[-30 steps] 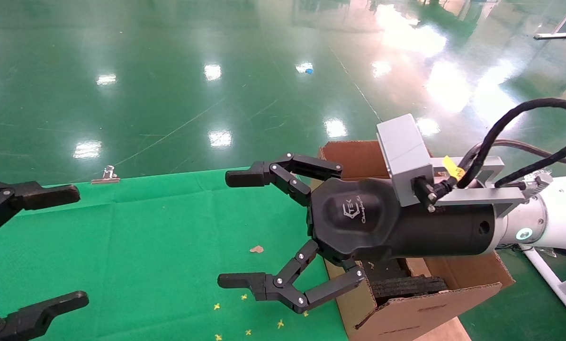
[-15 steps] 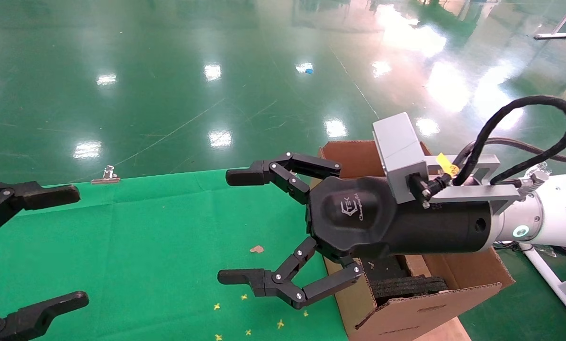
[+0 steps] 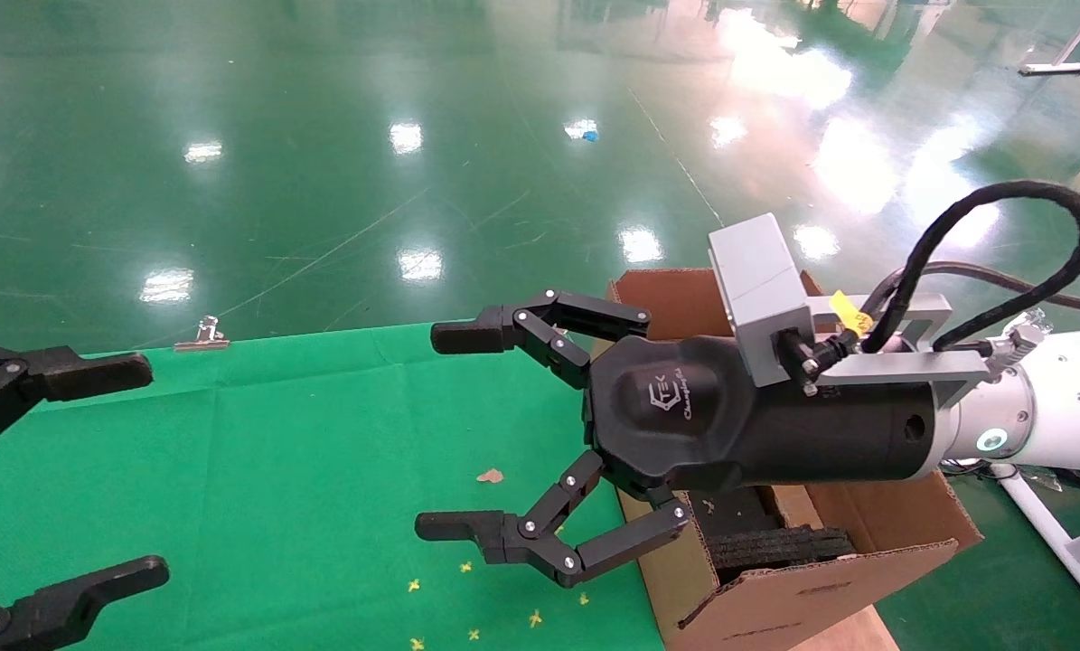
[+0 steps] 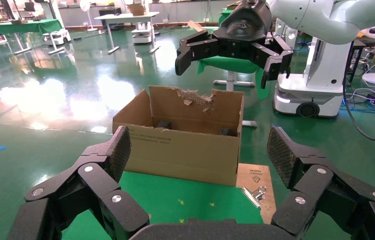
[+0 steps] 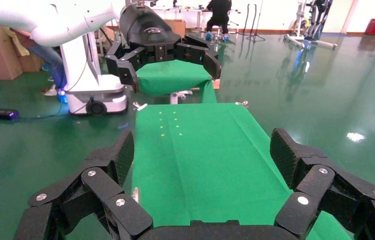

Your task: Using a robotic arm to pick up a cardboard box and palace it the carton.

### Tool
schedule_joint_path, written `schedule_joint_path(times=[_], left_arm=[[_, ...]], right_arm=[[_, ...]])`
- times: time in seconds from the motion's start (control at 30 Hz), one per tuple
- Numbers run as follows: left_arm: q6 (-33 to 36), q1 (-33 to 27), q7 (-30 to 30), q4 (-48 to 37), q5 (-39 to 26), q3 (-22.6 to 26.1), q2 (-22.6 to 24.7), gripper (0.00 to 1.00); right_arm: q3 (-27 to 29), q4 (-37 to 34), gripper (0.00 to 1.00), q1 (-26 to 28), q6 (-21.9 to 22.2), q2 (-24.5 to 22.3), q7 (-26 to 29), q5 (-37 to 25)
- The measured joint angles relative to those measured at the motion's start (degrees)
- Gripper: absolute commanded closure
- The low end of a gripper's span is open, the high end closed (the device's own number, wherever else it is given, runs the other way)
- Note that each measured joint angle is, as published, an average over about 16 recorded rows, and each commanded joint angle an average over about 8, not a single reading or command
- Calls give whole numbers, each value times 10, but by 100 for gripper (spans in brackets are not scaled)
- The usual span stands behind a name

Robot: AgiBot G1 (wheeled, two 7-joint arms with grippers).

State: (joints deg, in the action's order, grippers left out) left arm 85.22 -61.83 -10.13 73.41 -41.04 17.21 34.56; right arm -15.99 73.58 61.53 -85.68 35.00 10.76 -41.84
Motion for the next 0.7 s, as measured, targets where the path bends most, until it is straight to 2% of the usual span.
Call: schedule_joint_path(times=[0.7], left_arm=[[0,0,0,0,0,0,0,0]], right_arm=[[-1,-1,0,1,0,0,0,-1]])
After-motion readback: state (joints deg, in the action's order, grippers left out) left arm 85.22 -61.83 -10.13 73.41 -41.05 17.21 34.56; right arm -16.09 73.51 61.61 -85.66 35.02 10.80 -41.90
